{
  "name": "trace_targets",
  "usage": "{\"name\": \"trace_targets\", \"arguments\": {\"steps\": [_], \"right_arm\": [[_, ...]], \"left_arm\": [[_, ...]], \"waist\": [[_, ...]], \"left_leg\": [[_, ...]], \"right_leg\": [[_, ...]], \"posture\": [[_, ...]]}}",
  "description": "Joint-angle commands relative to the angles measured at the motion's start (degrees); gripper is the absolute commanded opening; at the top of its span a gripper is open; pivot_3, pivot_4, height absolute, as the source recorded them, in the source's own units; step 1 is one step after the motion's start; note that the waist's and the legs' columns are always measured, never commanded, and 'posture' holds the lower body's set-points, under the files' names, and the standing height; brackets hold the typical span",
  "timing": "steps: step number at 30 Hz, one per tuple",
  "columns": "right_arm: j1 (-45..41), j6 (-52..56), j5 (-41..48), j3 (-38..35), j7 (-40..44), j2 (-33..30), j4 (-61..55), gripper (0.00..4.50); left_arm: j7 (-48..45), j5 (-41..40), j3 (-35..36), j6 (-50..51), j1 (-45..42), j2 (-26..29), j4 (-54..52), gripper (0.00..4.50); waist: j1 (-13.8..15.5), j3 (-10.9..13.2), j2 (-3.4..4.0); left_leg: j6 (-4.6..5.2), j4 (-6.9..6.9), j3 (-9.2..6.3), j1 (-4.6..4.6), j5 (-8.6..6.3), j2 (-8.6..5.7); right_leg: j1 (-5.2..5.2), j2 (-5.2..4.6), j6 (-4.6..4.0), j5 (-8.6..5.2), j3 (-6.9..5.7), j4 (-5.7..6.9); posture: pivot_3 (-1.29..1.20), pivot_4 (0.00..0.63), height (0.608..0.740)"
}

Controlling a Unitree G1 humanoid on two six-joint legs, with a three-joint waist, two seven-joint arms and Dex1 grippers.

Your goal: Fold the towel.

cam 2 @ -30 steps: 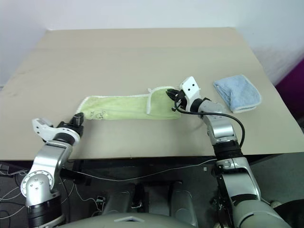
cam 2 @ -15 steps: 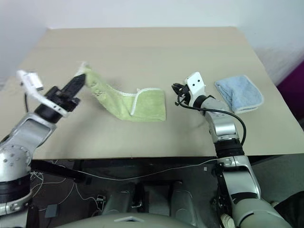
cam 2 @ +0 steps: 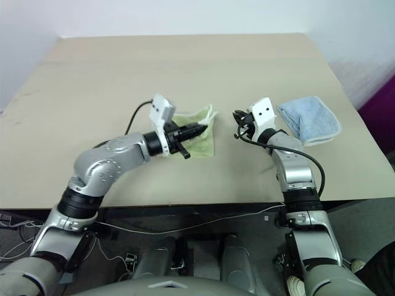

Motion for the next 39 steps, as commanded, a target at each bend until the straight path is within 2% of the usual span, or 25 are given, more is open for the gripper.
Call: {"name": "trace_targets", "arguments": {"steps": [1,4,7,13,18,20,22,27,30,34,39], "right_arm": [[0.59,0.35,0.77,-1.67,-0.56,-0.76,-3.70,0.23],[1.11,0.82,0.71,-1.72,-0.82,-0.60,-4.58,0.23],[1.22,1.30,0.68,-1.73,-0.88,-0.69,-5.10,0.23],[0.61,1.79,0.51,-1.66,-0.60,-1.06,-5.02,0.23],[0.04,2.74,0.98,-1.40,-0.12,-0.93,-6.62,0.23],[-0.08,3.16,1.48,-1.29,0.34,-0.74,-7.57,0.23],[-0.38,3.65,1.88,-1.08,0.68,-0.45,-8.48,0.00],[-1.26,8.50,4.72,1.27,2.73,1.88,-13.34,0.00],[-1.59,11.64,5.38,3.28,3.33,3.53,-14.89,0.00],[-1.25,12.93,3.57,7.79,4.04,5.52,-12.59,0.00],[0.55,12.42,-0.48,12.12,3.75,5.87,-5.80,0.00]], "left_arm": [[-2.67,2.41,0.51,-0.17,-0.06,-1.09,-1.26,0.02],[-3.93,1.76,2.69,0.46,1.15,-3.14,-0.33,0.02],[-4.64,0.52,5.28,1.49,2.04,-5.09,-0.40,0.65],[-5.25,-4.43,11.28,4.59,3.68,-7.97,-3.55,2.69],[-3.19,-1.88,15.07,4.18,5.48,-5.01,-5.92,4.40],[-1.59,0.27,16.95,2.71,5.43,-3.77,-5.00,4.40],[-0.50,2.49,18.41,1.47,5.27,-2.52,-3.72,4.08],[-4.51,7.56,16.56,-2.70,5.67,0.26,-2.73,2.48],[-7.07,9.75,14.46,-4.70,5.24,0.02,-1.89,1.52],[-9.05,17.30,8.41,-9.13,4.63,-0.43,4.30,0.10],[-11.34,23.98,4.04,-14.26,5.39,-1.00,11.01,0.04]], "waist": [[0.03,0.02,-0.01],[0.15,0.02,-0.01],[0.10,0.03,-0.02],[0.12,0.04,-0.03],[0.08,0.04,-0.03],[0.08,0.04,-0.03],[0.09,0.04,-0.03],[0.12,0.04,-0.03],[0.16,0.04,-0.03],[0.18,0.04,-0.03],[0.14,0.04,-0.04]], "left_leg": [[0.00,0.00,-0.01,0.00,0.00,0.00],[0.00,0.01,-0.03,0.00,0.00,0.00],[0.01,0.01,-0.05,0.00,-0.01,0.00],[0.01,0.02,-0.07,0.00,-0.01,0.00],[0.01,0.02,-0.07,0.00,0.00,0.00],[0.01,0.02,-0.08,0.00,0.00,0.00],[0.02,0.02,-0.09,0.00,-0.01,0.00],[0.02,0.02,-0.09,0.00,-0.01,-0.01],[0.01,0.02,-0.09,0.00,-0.01,0.00],[0.01,0.02,-0.09,0.00,-0.01,-0.01],[0.02,0.02,-0.08,-0.06,-0.01,-0.02]], "right_leg": [[0.00,0.00,0.00,0.00,0.00,0.00],[0.00,-0.03,-0.01,0.00,0.00,0.00],[0.01,-0.05,-0.01,0.00,0.00,0.00],[0.01,-0.05,0.00,0.00,0.00,0.01],[0.01,-0.04,0.00,0.00,0.00,0.04],[0.01,-0.03,0.00,0.00,0.00,0.04],[0.01,-0.03,-0.01,0.00,0.00,0.04],[0.01,-0.04,-0.01,0.00,-0.01,0.04],[0.01,-0.04,-0.01,0.00,-0.01,0.04],[0.01,-0.06,-0.02,0.01,-0.02,0.04],[-0.04,-0.06,-0.03,0.01,-0.03,0.04]], "posture": [[0.00,0.150,0.740],[0.00,0.150,0.740],[0.00,0.150,0.740],[0.00,0.150,0.740],[0.00,0.150,0.740],[0.00,0.150,0.740],[0.00,0.150,0.740],[0.00,0.150,0.740],[0.00,0.150,0.740],[0.00,0.150,0.740],[0.00,0.150,0.740]]}}
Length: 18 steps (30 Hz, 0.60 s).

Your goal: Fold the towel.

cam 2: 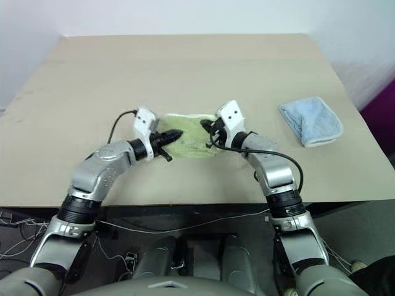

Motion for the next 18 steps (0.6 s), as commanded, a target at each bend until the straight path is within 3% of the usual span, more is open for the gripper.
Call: {"name": "trace_targets", "arguments": {"steps": [1,5,8,12,14,18], "right_arm": [[1.50,-1.43,-3.42,2.61,-0.23,0.11,4.62,0.00],[2.82,-3.14,-5.52,3.78,-0.67,0.46,7.35,0.00],[3.16,-3.88,-4.55,2.69,-0.51,0.77,5.83,0.00],[3.71,-5.76,-2.20,0.52,0.66,0.51,1.31,0.00],[3.98,-5.99,-0.35,-1.58,1.24,-0.35,-2.40,0.00],[4.45,-5.50,1.22,-3.74,1.62,-1.58,-5.89,0.00]], "left_arm": [[-1.71,4.91,-2.08,-4.96,0.64,0.00,2.98,0.04],[-2.80,9.29,-3.96,-8.34,2.55,0.56,5.60,0.04],[-2.83,6.68,-0.20,-7.43,3.35,-0.94,4.14,0.04],[-1.62,-2.14,9.14,-3.87,3.20,-3.54,-0.93,0.04],[1.74,-10.68,17.51,0.84,2.59,-4.97,-4.50,0.04],[7.46,-20.26,26.64,8.03,2.30,-5.95,-7.71,0.04]], "waist": [[-0.05,-0.01,0.00],[-0.14,-0.13,-0.01],[-0.15,-0.15,-0.01],[-0.17,-0.13,-0.01],[-0.14,-0.05,-0.05],[-0.12,-0.04,-0.04]], "left_leg": [[0.00,0.00,0.00,-0.01,0.00,0.00],[0.09,0.00,0.00,0.04,-0.06,0.00],[0.26,0.00,-0.01,0.16,-0.17,0.03],[0.29,-0.01,-0.05,0.15,-0.20,0.04],[0.29,-0.01,-0.07,0.08,-0.19,0.04],[0.28,0.03,-0.11,0.00,-0.18,0.04]], "right_leg": [[-0.01,0.00,0.00,0.00,0.00,0.00],[0.02,-0.03,0.00,0.00,0.01,0.00],[0.11,-0.11,-0.01,0.00,0.00,0.00],[0.09,-0.22,-0.01,0.00,0.01,0.00],[0.06,-0.22,0.00,0.00,0.01,0.02],[0.01,-0.22,0.00,0.01,-0.02,0.03]], "posture": [[0.00,0.150,0.740],[0.00,0.150,0.740],[0.00,0.150,0.740],[0.00,0.150,0.740],[0.00,0.150,0.740],[0.00,0.150,0.740]]}}
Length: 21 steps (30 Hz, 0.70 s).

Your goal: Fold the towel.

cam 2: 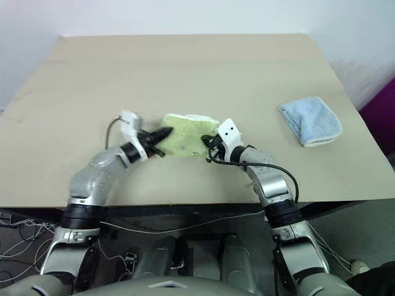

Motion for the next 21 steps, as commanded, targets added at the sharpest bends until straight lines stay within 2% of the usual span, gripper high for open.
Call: {"name": "trace_targets", "arguments": {"steps": [1,2,4,7,11,15,16,21], "right_arm": [[-0.09,-0.46,1.97,-3.17,0.32,-1.22,-4.99,0.00],[-0.04,-0.44,2.05,-3.80,0.32,-1.79,-5.51,0.00],[-0.09,-0.35,2.02,-4.57,0.29,-2.54,-6.06,0.00],[-0.45,-0.25,2.06,-4.86,0.11,-2.94,-6.09,0.00],[-1.10,-0.47,1.90,-4.95,-0.17,-2.81,-5.82,0.00],[-1.10,-0.48,1.82,-4.97,-0.35,-2.82,-6.34,0.00],[-1.00,-0.40,1.88,-5.05,-0.39,-2.89,-6.67,0.00],[0.40,-0.01,2.45,-5.73,-0.20,-3.62,-8.54,0.00]], "left_arm": [[5.42,-9.04,7.75,6.27,-0.59,-0.48,-3.89,0.04],[7.88,-11.92,10.07,9.36,-0.17,-0.64,-3.75,0.04],[10.57,-16.19,12.65,14.13,0.77,-0.58,-3.57,0.59],[12.75,-19.67,13.65,18.83,1.58,-0.59,-3.13,1.60],[18.00,-25.97,15.83,24.81,0.66,-3.51,1.11,2.98],[21.05,-28.06,14.75,28.44,0.40,-4.90,2.75,4.33],[21.65,-27.88,13.83,29.34,0.44,-5.17,2.81,4.47],[23.96,-28.48,11.94,32.52,-0.26,-7.20,3.85,4.47]], "waist": [[0.08,0.00,0.00],[0.10,0.00,-0.01],[0.10,0.00,-0.02],[0.15,0.05,-0.09],[0.12,0.06,-0.11],[0.06,0.06,-0.12],[0.05,0.06,-0.12],[0.22,0.06,-0.12]], "left_leg": [[0.00,0.00,0.00,0.00,0.00,0.00],[0.01,0.02,-0.04,0.00,0.00,-0.02],[0.01,0.04,-0.04,0.00,0.00,-0.06],[-0.05,0.06,-0.04,0.00,0.05,-0.07],[-0.08,0.07,-0.05,0.01,0.07,-0.08],[-0.25,0.08,-0.05,0.01,0.17,-0.07],[-0.26,0.08,-0.05,0.01,0.17,-0.07],[-0.28,0.07,-0.05,0.01,0.18,-0.06]], "right_leg": [[0.01,0.01,0.00,0.00,-0.01,0.00],[0.05,0.02,0.00,0.00,-0.06,-0.01],[0.08,0.08,0.01,0.00,-0.09,0.00],[0.09,0.12,0.02,-0.01,-0.11,0.00],[0.12,0.14,0.02,-0.01,-0.11,0.00],[0.11,0.18,0.02,-0.01,-0.11,0.01],[0.11,0.19,0.02,-0.01,-0.11,0.01],[0.11,0.21,0.02,-0.01,-0.11,0.01]], "posture": [[0.00,0.150,0.740],[0.00,0.150,0.740],[0.00,0.150,0.740],[0.00,0.150,0.740],[0.00,0.150,0.740],[0.00,0.150,0.740],[0.00,0.150,0.740],[0.00,0.150,0.740]]}}
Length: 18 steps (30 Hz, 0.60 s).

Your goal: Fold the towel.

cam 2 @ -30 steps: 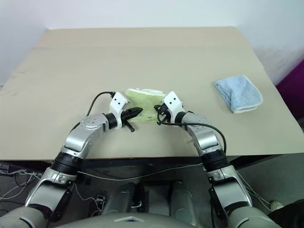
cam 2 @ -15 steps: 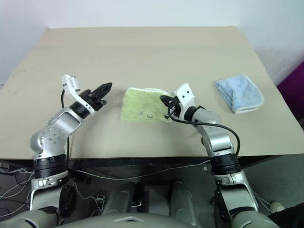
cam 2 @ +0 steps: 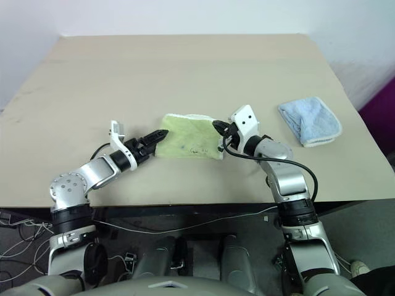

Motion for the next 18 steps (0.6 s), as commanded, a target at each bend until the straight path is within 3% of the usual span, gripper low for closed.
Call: {"name": "trace_targets", "arguments": {"steps": [1,18], "right_arm": [[0.93,-0.23,1.39,-1.92,0.11,-1.01,-4.30,0.00],[3.15,0.82,1.88,-3.64,-1.33,-2.68,-7.10,0.00]], "left_arm": [[1.17,-1.81,-1.83,2.94,-0.87,-1.60,0.51,4.47],[0.84,-1.26,-3.91,6.58,-4.07,-5.66,5.30,4.47]], "waist": [[0.22,-0.01,-0.02],[1.62,-0.02,-0.03]], "left_leg": [[0.00,0.00,0.00,0.00,0.00,-0.01],[0.03,0.06,-0.08,0.01,-0.02,-0.15]], "right_leg": [[0.01,-0.01,0.00,0.00,0.00,0.00],[0.10,-0.17,0.00,0.00,-0.04,-0.02]], "posture": [[0.00,0.150,0.740],[0.00,0.150,0.740]]}}
